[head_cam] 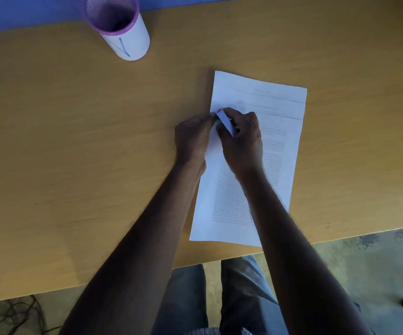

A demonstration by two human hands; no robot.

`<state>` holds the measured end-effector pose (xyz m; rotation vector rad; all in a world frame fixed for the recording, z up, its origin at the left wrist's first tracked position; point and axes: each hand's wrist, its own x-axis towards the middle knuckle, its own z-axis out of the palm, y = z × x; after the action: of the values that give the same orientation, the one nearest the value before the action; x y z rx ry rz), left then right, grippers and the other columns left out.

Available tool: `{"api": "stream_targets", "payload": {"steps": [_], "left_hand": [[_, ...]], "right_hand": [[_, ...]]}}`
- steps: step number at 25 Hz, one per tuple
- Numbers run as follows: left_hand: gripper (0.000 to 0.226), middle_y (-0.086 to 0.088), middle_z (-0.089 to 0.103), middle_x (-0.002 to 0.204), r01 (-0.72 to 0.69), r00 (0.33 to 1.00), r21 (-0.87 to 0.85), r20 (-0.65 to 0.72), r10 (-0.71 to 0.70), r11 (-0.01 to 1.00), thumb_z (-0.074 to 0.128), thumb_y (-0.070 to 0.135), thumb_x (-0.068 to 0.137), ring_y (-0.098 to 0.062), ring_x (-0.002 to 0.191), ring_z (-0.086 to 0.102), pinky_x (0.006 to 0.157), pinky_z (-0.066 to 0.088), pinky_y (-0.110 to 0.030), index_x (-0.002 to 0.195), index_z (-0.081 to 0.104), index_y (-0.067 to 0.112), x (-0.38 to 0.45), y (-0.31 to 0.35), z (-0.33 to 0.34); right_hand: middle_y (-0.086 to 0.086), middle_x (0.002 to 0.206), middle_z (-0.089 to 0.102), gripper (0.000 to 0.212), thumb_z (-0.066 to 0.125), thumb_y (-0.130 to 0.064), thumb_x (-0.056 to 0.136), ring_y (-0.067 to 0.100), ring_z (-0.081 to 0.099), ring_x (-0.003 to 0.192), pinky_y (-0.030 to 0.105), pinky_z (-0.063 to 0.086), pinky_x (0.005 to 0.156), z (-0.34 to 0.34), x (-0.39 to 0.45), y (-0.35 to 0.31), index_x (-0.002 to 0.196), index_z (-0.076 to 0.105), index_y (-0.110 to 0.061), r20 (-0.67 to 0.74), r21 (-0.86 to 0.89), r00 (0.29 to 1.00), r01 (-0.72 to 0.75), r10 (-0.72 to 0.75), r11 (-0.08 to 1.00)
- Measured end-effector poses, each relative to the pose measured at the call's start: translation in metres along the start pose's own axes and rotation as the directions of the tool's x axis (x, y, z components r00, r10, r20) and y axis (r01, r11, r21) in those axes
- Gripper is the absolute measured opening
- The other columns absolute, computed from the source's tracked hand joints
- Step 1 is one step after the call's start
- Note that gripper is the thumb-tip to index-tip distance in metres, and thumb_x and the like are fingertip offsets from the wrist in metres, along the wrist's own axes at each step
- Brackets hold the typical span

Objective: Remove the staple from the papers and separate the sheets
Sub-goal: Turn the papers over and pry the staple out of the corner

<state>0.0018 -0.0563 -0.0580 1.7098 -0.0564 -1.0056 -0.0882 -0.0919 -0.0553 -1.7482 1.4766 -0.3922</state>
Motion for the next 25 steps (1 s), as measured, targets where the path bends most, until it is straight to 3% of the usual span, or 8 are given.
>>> {"api": "stream_targets", "payload": {"steps": [2, 5, 14, 18, 22, 25], "left_hand": [[0.032, 0.017, 0.073, 0.065, 0.007, 1.000, -0.019, 0.007, -0.007, 1.000, 0.070, 0.005, 0.094, -0.007, 0.073, 0.066, 0.069, 0.053, -0.015, 0.072, 0.074, 0.028, 0.0002, 0.0013, -0.0008], [0.031, 0.020, 0.075, 0.065, 0.012, 1.000, -0.050, 0.004, -0.012, 0.999, 0.071, 0.004, 0.093, 0.005, 0.064, 0.066, 0.064, 0.053, -0.010, 0.074, 0.077, 0.027, 0.0005, 0.0013, 0.0002], [0.042, 0.013, 0.074, 0.062, 0.015, 0.999, -0.092, -0.026, -0.018, 0.996, 0.071, 0.002, 0.089, 0.002, 0.059, 0.065, 0.059, 0.052, -0.013, 0.058, 0.078, 0.028, 0.0000, -0.0036, 0.0034], [0.025, 0.012, 0.071, 0.060, 0.023, 0.998, -0.084, -0.049, -0.028, 0.996, 0.071, 0.002, 0.089, -0.002, 0.058, 0.061, 0.057, 0.051, -0.017, 0.070, 0.080, 0.016, 0.0005, -0.0035, 0.0043], [0.037, 0.013, 0.069, 0.058, 0.016, 0.999, -0.068, -0.041, -0.019, 0.998, 0.071, 0.002, 0.089, -0.001, 0.056, 0.059, 0.056, 0.049, -0.016, 0.059, 0.076, 0.023, -0.0014, -0.0023, 0.0029], [0.025, 0.009, 0.072, 0.070, 0.001, 0.996, -0.031, -0.087, -0.004, 1.000, 0.073, 0.008, 0.092, -0.006, 0.071, 0.064, 0.063, 0.052, -0.015, 0.071, 0.078, 0.022, 0.0007, -0.0039, 0.0044]], "right_hand": [[0.000, 0.113, 0.060, 0.032, 0.066, -0.024, 0.098, 0.008, 0.056, 0.095, 0.029, 0.050, 0.077, -0.0010, 0.0002, 0.0025, 0.130, 0.070, -0.028, 0.022, 0.031, 1.000, 0.008, -0.008, 0.999], [-0.002, 0.109, 0.058, 0.032, 0.066, -0.025, 0.097, 0.008, 0.056, 0.093, 0.030, 0.048, 0.075, -0.0012, 0.0000, 0.0047, 0.128, 0.069, -0.031, 0.028, 0.054, 1.000, 0.004, -0.005, 0.999], [-0.003, 0.108, 0.058, 0.031, 0.068, -0.030, 0.097, 0.015, 0.063, 0.094, 0.035, 0.054, 0.080, 0.0022, -0.0011, -0.0009, 0.128, 0.069, -0.033, 0.009, 0.095, 0.999, -0.053, 0.053, 0.994], [-0.008, 0.103, 0.055, 0.029, 0.069, -0.036, 0.097, 0.012, 0.062, 0.090, 0.035, 0.055, 0.080, -0.0003, -0.0016, -0.0022, 0.126, 0.069, -0.037, 0.035, 0.124, 0.999, -0.045, 0.041, 0.991], [-0.008, 0.106, 0.057, 0.030, 0.068, -0.038, 0.098, 0.013, 0.063, 0.096, 0.032, 0.054, 0.082, -0.0007, -0.0009, -0.0043, 0.128, 0.069, -0.035, 0.047, 0.134, 0.997, -0.064, 0.059, 0.989], [-0.001, 0.116, 0.061, 0.033, 0.068, -0.030, 0.098, 0.018, 0.065, 0.102, 0.032, 0.053, 0.083, -0.0029, 0.0011, -0.0045, 0.130, 0.069, -0.028, -0.009, 0.116, 0.997, -0.075, 0.077, 0.990]]}}
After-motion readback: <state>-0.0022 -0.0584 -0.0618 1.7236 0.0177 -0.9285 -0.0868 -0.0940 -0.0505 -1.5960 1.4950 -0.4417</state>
